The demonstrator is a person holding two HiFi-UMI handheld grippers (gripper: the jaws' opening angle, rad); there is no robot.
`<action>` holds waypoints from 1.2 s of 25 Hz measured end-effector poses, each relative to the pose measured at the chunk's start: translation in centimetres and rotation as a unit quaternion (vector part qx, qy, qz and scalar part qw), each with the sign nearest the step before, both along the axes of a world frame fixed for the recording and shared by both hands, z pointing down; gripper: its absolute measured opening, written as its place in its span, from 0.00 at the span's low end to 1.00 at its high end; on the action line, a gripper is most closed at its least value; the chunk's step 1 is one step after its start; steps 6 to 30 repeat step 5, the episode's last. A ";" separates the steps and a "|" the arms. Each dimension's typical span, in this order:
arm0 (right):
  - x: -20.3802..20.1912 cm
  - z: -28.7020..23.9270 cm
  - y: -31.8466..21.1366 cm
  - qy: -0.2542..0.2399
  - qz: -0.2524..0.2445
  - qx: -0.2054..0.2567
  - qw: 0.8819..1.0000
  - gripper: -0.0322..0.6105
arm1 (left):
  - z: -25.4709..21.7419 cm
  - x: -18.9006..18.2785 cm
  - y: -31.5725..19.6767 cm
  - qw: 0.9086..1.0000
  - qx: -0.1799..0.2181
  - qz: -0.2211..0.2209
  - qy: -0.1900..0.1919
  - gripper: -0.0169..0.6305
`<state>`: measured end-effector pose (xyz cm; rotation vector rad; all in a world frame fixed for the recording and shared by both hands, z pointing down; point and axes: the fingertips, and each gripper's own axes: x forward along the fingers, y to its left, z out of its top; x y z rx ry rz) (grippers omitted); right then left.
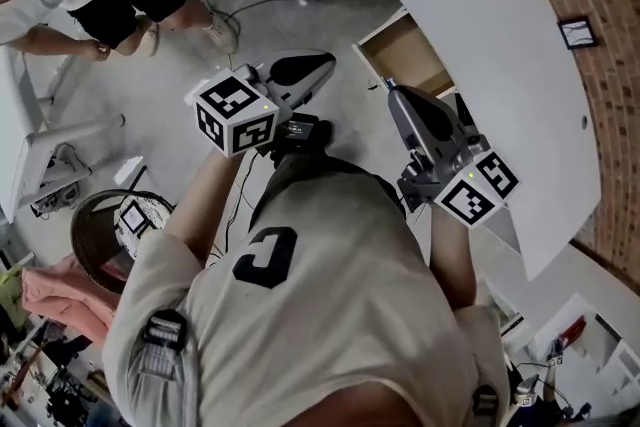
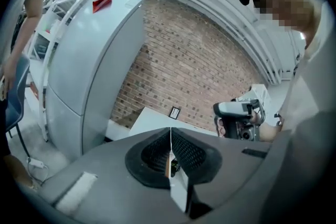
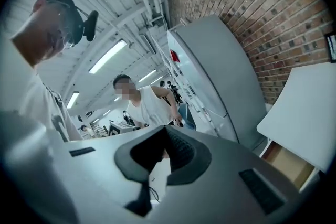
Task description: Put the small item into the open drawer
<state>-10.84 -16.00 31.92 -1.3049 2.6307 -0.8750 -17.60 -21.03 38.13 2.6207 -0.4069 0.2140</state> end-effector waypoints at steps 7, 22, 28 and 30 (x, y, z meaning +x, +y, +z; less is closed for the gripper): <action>5.1 -2.6 3.2 -0.009 0.029 0.024 0.999 0.06 | -3.7 3.4 1.9 0.999 0.023 0.002 0.022 0.04; 5.1 -2.6 3.2 -0.009 0.029 0.024 0.999 0.06 | -3.7 3.4 1.9 0.999 0.023 0.002 0.022 0.04; 5.1 -2.6 3.2 -0.009 0.029 0.024 0.999 0.06 | -3.7 3.4 1.9 0.999 0.023 0.002 0.022 0.04; 5.1 -2.6 3.2 -0.009 0.029 0.024 0.999 0.06 | -3.7 3.4 1.9 0.999 0.023 0.002 0.022 0.04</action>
